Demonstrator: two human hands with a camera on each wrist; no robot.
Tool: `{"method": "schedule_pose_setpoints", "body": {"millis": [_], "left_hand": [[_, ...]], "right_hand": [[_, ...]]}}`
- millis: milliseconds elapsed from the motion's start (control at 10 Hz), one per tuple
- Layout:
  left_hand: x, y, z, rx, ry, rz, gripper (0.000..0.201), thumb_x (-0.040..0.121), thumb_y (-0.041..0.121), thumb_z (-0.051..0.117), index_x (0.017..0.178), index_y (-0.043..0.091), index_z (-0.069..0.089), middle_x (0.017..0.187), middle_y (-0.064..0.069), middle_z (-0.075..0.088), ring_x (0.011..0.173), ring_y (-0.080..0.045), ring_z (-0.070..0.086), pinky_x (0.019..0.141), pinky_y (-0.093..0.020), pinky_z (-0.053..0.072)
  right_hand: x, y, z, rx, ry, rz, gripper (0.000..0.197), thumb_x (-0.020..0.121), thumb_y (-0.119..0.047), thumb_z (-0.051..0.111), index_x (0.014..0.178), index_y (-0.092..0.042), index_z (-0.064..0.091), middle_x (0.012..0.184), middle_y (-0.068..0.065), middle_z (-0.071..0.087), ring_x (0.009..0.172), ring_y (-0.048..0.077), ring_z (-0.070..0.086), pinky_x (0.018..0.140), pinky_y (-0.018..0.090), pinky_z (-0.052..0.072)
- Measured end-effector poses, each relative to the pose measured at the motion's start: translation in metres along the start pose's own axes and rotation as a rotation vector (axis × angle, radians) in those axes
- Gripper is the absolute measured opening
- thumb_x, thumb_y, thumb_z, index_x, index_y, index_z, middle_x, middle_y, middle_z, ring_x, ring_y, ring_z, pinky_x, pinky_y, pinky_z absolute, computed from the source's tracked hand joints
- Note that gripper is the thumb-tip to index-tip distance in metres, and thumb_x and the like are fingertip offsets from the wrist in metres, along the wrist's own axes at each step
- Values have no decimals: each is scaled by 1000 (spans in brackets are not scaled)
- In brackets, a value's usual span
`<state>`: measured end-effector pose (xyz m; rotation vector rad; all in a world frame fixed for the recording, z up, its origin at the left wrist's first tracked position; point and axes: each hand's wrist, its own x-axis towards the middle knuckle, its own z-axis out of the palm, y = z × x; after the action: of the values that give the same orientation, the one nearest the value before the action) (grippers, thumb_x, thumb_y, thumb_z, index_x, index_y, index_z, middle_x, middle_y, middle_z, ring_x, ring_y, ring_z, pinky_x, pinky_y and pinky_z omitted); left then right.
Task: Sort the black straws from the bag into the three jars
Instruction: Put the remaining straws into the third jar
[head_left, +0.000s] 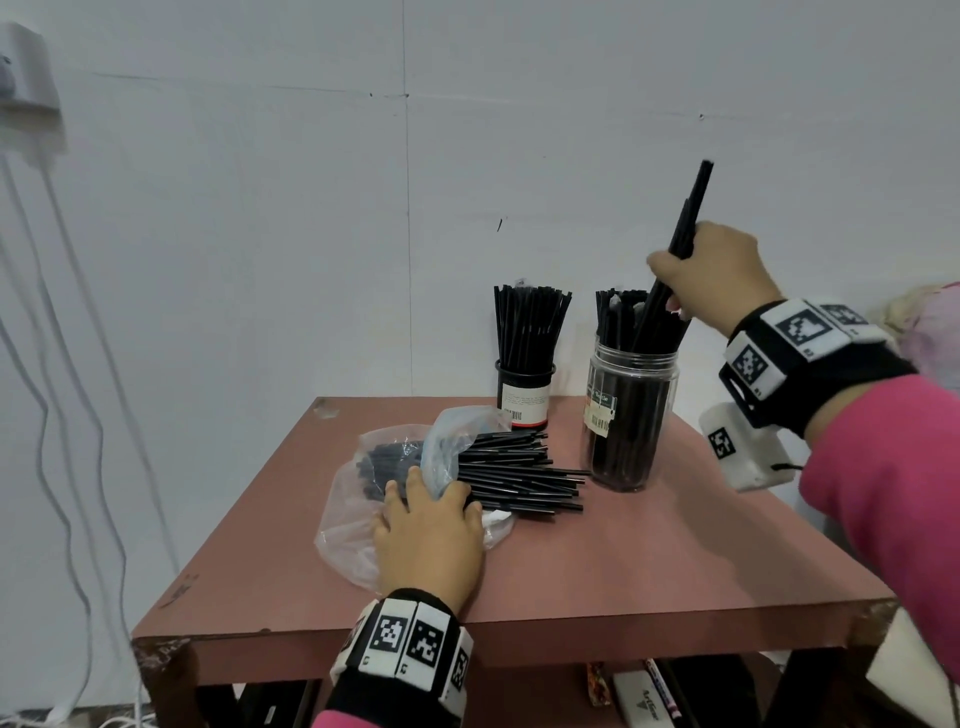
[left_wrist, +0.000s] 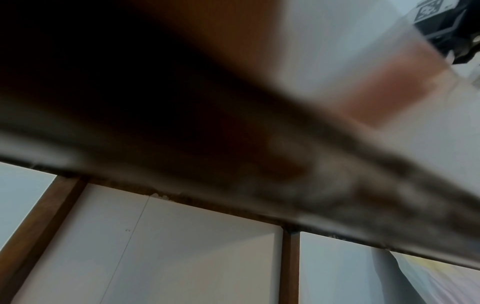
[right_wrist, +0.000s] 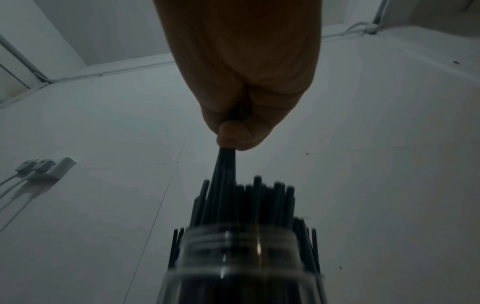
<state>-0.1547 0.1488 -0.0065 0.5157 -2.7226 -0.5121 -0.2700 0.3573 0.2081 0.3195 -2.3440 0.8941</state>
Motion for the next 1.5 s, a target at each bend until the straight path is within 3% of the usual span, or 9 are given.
{"method": "schedule_pose_setpoints", "body": {"millis": [200,300,400,500,700,900,1100,1300,1500], "left_hand": [[0,0,0,-10,-5,0,35,100,46,31,129,37,47,157,-7,18,146,-34,10,116,-49,17],[0,0,0,-17,-6,-1,34,100,46,31,128,37,47,157,-7,18,146,-34,10,116,-50,17],[0,0,0,-10,-4,-1,34,100,46,31,129,37,47,157,-7,18,146,-34,10,115,-49,17],[0,0,0,-11,-1,-2,35,100,46,32,129,37,47,157,-7,19,145,-34,10,115,-49,17],[0,0,0,-13,-2,3,35,100,46,32,130,37,47,157,-7,19,146,-34,10,115,-49,16],[1,-1,0,-16,-5,6,34,99,46,32,129,36,47,156,-7,19,145,-34,10,115,-49,17],[1,0,0,-12,-1,8,34,100,45,32,128,36,47,156,-7,20,145,-34,10,115,-49,17],[1,0,-1,-8,-1,7,35,100,46,32,129,36,47,156,-8,20,145,-35,11,115,-50,18],[1,0,0,-3,-1,5,35,99,46,32,130,35,47,156,-8,21,145,-35,12,115,-50,18]], "right_hand": [[-13,17,23,-67,-19,12,41,80,-37,74,102,-4,62,107,12,62,100,29,60,79,36,49],[-8,12,18,-57,63,30,85,66,-45,84,133,-11,44,132,12,45,115,31,53,94,43,47],[-3,4,8,124,104,-90,110,71,-37,83,153,-24,10,149,10,23,138,27,30,113,41,30],[0,2,10,64,33,-242,86,94,-34,58,154,-27,-3,162,4,4,149,19,6,119,38,8],[-16,13,28,-183,-326,-178,36,104,-29,34,124,-13,60,126,7,60,118,27,52,93,33,39],[-13,10,26,-139,-59,-339,55,103,-25,33,154,-22,13,162,1,12,149,17,12,119,42,13],[-14,9,27,-416,-304,-203,43,103,-32,31,114,-8,64,135,5,55,126,28,47,117,44,14],[-41,2,30,-144,-134,-334,43,101,-32,42,144,-23,43,160,0,18,149,16,7,120,43,5],[-106,-1,54,96,-158,-241,26,94,-18,52,116,-22,65,123,-4,56,111,7,48,94,21,34]]}}
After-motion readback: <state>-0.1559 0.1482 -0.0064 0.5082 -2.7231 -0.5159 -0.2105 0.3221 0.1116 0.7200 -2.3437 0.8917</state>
